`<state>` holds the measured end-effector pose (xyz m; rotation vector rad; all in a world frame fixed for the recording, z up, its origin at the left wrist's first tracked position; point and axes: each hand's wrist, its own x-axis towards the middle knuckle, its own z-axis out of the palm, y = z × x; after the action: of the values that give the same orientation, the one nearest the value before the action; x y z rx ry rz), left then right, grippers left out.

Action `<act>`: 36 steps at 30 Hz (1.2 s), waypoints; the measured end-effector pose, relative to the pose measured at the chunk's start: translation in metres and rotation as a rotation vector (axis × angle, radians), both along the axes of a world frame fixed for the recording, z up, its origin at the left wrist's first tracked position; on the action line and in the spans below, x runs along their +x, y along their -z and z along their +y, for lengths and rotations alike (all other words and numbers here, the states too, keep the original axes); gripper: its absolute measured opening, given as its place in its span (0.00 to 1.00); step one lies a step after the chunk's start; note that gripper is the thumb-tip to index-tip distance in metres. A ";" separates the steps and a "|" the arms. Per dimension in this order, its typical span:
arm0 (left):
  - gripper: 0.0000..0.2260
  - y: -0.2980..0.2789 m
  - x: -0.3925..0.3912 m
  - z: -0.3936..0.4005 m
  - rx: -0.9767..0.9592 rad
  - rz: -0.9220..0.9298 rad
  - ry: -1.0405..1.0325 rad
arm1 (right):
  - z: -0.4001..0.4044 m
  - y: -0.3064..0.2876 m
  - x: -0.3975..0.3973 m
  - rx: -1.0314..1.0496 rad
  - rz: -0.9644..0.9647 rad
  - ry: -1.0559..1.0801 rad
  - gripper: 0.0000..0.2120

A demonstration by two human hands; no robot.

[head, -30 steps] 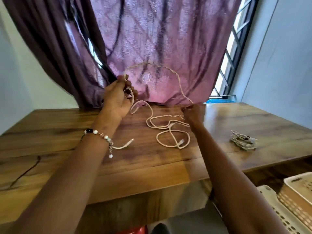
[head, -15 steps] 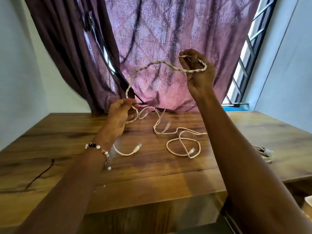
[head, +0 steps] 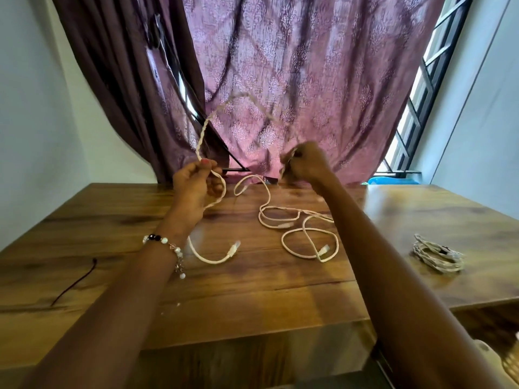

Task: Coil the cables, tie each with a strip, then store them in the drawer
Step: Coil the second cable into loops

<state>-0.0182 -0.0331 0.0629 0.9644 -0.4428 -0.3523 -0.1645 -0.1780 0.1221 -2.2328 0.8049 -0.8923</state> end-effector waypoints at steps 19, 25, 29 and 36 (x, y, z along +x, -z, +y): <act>0.07 0.031 0.038 0.001 -0.007 0.152 0.094 | 0.065 0.082 0.051 0.403 0.037 -0.432 0.04; 0.09 0.034 0.040 0.005 0.094 0.012 0.211 | 0.057 0.083 0.074 0.599 -0.275 -0.423 0.10; 0.22 0.044 0.043 0.014 0.376 -0.071 0.471 | 0.047 0.080 0.090 0.715 -0.527 -0.302 0.10; 0.16 0.058 0.058 0.018 0.180 -0.024 0.582 | 0.013 0.113 0.116 0.775 -0.665 -0.091 0.10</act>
<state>0.0394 -0.0153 0.0048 1.0023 -0.7224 -0.9193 -0.0484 -0.1649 0.0091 -1.1843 0.5766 -0.9748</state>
